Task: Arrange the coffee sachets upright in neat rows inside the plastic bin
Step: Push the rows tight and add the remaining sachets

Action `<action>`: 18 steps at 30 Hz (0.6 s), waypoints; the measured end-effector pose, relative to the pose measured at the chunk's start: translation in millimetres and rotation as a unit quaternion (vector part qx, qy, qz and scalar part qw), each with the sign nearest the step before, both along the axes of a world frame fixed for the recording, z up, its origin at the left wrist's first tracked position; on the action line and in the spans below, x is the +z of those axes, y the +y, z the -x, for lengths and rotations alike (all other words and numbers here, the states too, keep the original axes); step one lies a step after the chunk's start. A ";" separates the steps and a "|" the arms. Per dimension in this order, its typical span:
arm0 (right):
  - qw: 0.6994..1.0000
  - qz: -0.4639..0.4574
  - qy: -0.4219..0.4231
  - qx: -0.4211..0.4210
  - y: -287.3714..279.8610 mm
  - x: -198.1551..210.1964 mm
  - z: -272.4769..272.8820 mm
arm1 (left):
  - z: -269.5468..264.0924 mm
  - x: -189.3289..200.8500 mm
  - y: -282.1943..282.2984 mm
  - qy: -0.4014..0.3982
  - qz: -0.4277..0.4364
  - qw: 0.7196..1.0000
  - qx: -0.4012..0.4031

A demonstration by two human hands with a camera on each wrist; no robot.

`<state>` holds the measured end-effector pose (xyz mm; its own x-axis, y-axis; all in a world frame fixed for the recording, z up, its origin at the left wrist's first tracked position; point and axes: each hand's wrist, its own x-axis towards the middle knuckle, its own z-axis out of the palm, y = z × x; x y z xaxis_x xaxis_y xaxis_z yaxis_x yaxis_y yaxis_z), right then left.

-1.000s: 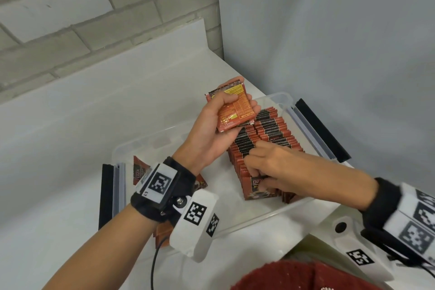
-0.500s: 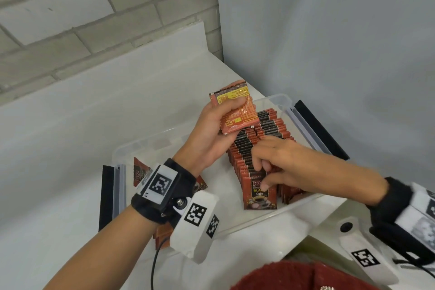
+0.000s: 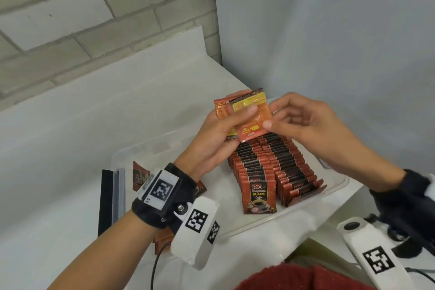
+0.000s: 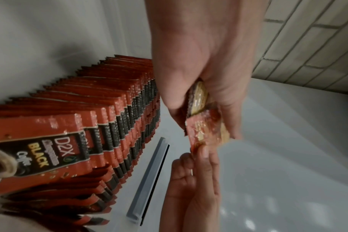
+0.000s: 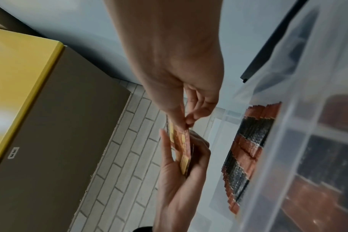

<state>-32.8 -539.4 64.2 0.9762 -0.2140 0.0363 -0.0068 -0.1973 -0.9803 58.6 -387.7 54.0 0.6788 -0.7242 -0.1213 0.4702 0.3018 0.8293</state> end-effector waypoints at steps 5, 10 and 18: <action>0.990 -0.034 -0.106 -0.081 -4.4 16.8 3.0 | 0.8 5.2 -0.6 0.052 -0.005 0.998 -0.043; 0.984 0.052 -0.147 -0.091 -1.6 15.4 4.6 | -1.2 2.6 0.0 0.080 -0.011 0.997 -0.005; 0.983 0.119 -0.134 -0.040 0.3 0.1 5.3 | -5.2 -2.8 1.8 0.054 0.011 0.998 -0.015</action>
<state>-38.0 -539.2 64.3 0.9051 -0.2432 0.3487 0.2212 -0.4309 -0.8749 63.7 -385.9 51.2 0.6402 -0.7477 -0.1764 0.5662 0.3040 0.7662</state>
